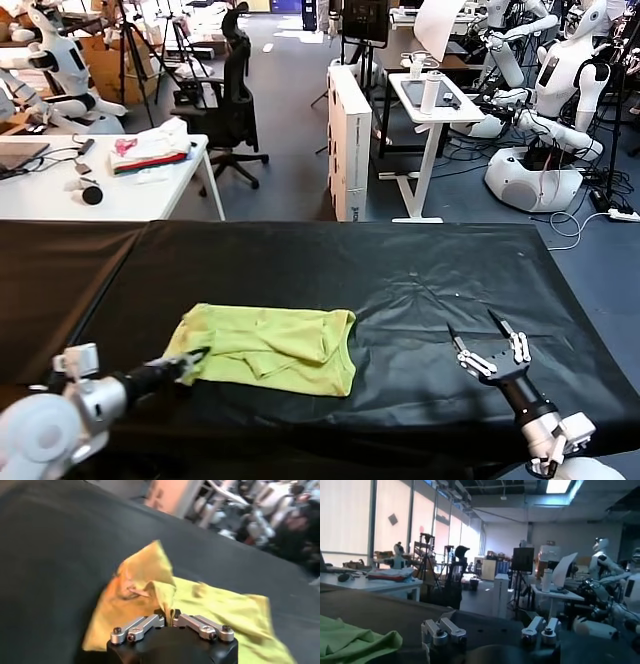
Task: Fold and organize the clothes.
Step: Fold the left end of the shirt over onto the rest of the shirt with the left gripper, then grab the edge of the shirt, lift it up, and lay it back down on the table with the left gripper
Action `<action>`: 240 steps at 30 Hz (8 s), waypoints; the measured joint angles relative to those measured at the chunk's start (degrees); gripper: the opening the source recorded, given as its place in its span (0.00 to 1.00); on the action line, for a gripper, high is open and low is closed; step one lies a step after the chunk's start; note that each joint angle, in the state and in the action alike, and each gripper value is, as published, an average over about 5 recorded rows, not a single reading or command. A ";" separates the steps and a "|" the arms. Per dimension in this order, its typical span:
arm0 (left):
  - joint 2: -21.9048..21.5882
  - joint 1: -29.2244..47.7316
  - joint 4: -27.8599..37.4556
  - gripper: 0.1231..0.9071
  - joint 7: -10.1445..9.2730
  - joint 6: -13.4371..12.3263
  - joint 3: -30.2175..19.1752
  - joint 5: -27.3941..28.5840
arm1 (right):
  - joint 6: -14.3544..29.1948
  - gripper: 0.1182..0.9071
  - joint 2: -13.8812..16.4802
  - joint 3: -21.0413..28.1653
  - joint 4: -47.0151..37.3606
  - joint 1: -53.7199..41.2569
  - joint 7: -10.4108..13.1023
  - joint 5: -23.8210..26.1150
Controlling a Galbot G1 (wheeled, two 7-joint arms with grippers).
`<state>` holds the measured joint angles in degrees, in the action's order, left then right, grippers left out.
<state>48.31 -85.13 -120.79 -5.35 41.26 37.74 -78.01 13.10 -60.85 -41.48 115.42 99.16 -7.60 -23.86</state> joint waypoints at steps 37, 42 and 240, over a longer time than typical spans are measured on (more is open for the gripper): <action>14.71 16.18 2.94 0.08 -3.18 0.26 -22.27 4.89 | 0.16 1.00 -4.21 -2.32 -1.64 0.30 -0.10 0.99; 15.81 16.42 4.05 0.08 -3.02 0.10 -23.16 6.10 | 0.16 1.00 -4.27 -2.37 -1.60 0.45 -0.11 1.03; 25.71 0.95 10.96 1.00 10.41 -26.85 -5.40 39.57 | -1.38 1.00 8.00 5.49 12.08 5.04 4.77 -5.97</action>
<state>74.02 -84.18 -109.83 5.06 14.41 32.34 -38.45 11.72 -52.86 -35.99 127.50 104.20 -2.82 -29.83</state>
